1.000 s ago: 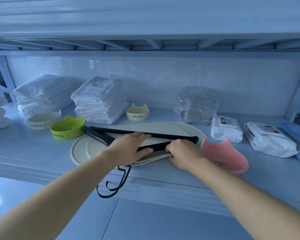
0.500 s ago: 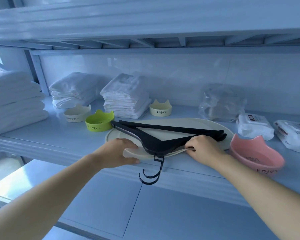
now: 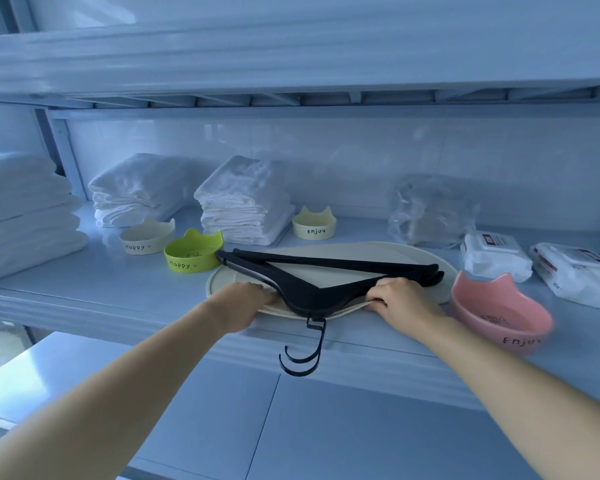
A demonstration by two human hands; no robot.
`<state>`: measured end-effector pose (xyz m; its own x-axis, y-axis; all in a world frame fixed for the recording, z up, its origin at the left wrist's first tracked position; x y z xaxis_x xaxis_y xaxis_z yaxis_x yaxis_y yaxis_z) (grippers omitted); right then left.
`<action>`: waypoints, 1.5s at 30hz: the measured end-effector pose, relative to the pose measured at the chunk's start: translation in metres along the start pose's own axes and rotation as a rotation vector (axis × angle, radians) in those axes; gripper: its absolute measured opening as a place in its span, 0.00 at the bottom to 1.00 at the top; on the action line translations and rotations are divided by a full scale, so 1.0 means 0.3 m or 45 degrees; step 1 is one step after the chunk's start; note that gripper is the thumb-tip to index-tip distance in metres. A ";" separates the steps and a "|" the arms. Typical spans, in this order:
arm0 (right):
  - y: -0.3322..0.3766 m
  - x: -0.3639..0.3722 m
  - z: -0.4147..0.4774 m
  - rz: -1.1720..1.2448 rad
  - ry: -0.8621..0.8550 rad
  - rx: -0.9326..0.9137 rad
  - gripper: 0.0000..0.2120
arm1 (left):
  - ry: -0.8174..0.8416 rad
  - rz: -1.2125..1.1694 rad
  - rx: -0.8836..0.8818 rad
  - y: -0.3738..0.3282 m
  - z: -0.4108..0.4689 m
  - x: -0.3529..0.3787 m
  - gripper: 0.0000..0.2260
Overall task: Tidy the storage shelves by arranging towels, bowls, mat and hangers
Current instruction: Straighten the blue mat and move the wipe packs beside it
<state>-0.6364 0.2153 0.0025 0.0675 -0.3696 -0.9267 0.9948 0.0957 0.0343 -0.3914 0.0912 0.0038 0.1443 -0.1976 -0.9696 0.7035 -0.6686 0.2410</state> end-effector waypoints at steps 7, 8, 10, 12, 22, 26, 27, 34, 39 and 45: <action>0.011 -0.009 -0.008 -0.040 0.053 -0.011 0.10 | 0.038 0.090 -0.032 -0.001 0.066 0.027 0.31; 0.011 -0.011 -0.012 -0.037 0.050 -0.008 0.10 | 0.033 0.099 -0.025 0.002 0.070 0.029 0.31; 0.013 -0.014 -0.018 -0.027 0.045 0.000 0.09 | 0.005 0.118 -0.015 0.005 0.074 0.032 0.31; 0.019 -0.015 -0.023 -0.030 0.045 0.016 0.09 | -0.032 0.126 0.002 0.010 0.078 0.035 0.30; 0.047 -0.004 -0.045 -0.014 0.026 0.128 0.09 | -0.145 0.099 0.074 0.034 0.115 0.031 0.28; 0.042 0.004 -0.059 -0.008 -0.039 0.140 0.07 | -0.187 0.049 0.153 0.055 0.113 0.040 0.31; 0.038 0.005 -0.062 -0.012 -0.045 0.149 0.07 | -0.191 0.033 0.165 0.062 0.116 0.043 0.32; 0.016 0.008 -0.073 -0.018 -0.023 0.226 0.07 | -0.231 -0.056 0.156 0.102 0.176 0.075 0.28; 0.030 0.023 -0.063 -0.051 -0.021 0.240 0.08 | -0.218 -0.096 0.215 0.180 0.287 0.152 0.18; 0.058 0.034 -0.050 -0.072 -0.037 0.245 0.09 | -0.309 -0.086 0.168 0.198 0.302 0.146 0.33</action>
<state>-0.6197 0.2271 -0.0122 0.0107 -0.3962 -0.9181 0.9931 -0.1034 0.0562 -0.4065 -0.0220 -0.0205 -0.0813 -0.3047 -0.9490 0.6069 -0.7704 0.1953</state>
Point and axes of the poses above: each hand's wrist, its own z-axis towards the middle knuckle, its own x-axis out of the palm, y = z × x, the point moved 2 cm from there along z, towards the middle knuckle, and after that the axes turned 8 degrees about -x, right-handed, at the moved point
